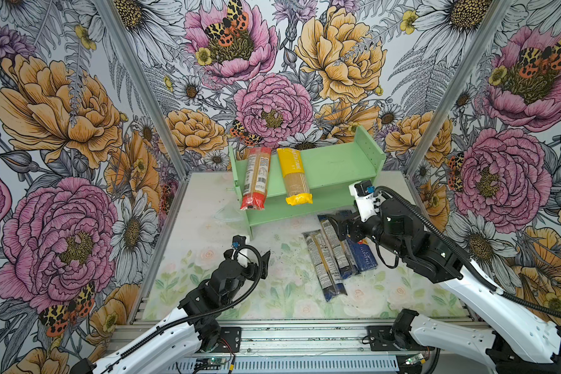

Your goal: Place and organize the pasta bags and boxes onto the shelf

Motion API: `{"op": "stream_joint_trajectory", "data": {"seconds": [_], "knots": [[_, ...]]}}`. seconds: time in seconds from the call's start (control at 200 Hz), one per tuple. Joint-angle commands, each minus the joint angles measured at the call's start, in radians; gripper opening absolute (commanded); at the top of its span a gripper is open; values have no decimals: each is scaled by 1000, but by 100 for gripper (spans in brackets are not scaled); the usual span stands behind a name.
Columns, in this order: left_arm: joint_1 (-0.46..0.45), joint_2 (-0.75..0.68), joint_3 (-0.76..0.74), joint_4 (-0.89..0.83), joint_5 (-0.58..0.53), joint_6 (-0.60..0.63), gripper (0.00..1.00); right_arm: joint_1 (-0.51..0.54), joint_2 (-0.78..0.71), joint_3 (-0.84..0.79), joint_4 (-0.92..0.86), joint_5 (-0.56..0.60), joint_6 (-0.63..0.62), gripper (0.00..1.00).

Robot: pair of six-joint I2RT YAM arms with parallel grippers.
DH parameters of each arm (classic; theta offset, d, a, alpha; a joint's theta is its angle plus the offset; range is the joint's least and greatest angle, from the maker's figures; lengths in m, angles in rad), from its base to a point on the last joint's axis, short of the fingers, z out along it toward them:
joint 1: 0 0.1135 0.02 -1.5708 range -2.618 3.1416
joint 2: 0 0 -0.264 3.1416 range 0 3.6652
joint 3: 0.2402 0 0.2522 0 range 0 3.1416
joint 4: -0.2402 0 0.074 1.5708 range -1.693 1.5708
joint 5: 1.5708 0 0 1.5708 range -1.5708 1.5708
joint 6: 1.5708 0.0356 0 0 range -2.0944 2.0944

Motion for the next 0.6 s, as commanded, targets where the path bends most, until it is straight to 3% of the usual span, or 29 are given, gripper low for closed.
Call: {"op": "stream_joint_trajectory", "data": {"seconds": [0.0, 0.31, 0.596], "knots": [[17, -7, -14, -11, 16, -29, 99, -2, -4, -94, -8, -35, 72, 100], [22, 57, -8, 9, 13, -63, 99, 56, 24, -289, 12, -14, 161, 99], [21, 45, -19, 5, 4, -87, 99, 69, 42, -500, 144, -71, 277, 100]]}}
